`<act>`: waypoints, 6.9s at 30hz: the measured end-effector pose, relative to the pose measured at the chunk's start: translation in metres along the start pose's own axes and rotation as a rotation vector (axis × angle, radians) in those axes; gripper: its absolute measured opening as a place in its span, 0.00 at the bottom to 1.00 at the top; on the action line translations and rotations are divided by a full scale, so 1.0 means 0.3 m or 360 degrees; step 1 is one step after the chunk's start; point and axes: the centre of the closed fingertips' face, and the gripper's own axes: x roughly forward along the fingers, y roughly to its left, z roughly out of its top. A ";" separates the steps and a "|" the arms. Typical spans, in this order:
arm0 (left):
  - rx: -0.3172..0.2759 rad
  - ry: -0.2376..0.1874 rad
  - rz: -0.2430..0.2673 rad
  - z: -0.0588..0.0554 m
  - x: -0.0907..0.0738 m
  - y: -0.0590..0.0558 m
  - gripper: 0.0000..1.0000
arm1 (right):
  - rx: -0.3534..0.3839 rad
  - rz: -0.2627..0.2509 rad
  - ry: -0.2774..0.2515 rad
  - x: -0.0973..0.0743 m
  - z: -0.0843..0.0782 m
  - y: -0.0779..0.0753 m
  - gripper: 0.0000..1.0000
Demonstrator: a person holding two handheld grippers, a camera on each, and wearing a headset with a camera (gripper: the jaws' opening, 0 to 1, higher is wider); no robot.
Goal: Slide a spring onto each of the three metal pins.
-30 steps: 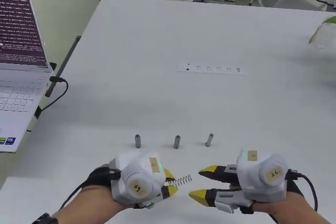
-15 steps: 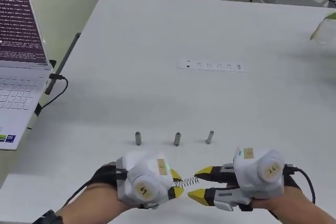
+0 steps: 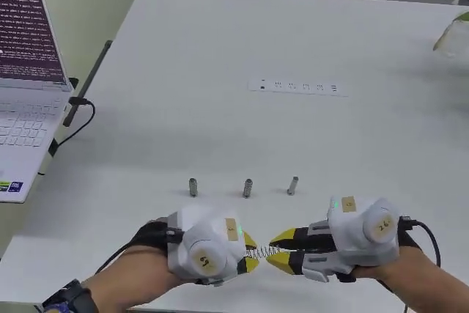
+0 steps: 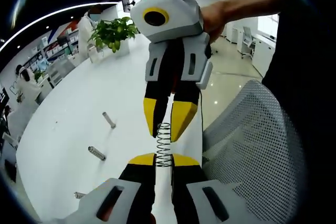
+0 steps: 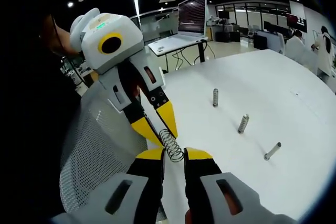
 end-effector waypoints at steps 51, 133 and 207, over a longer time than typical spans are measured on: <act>-0.0118 -0.0200 -0.0055 0.077 -0.002 0.041 0.02 | -0.0614 0.0154 0.0400 -0.018 0.063 0.002 0.10; -0.0766 -0.0202 0.0580 -0.228 -0.293 0.225 0.32 | -0.0446 -0.0140 0.0675 -0.187 -0.093 -0.310 0.09; -0.0907 -0.0212 0.0706 -0.334 -0.420 0.236 0.52 | -0.0447 -0.0143 0.1030 -0.095 -0.065 -0.631 0.09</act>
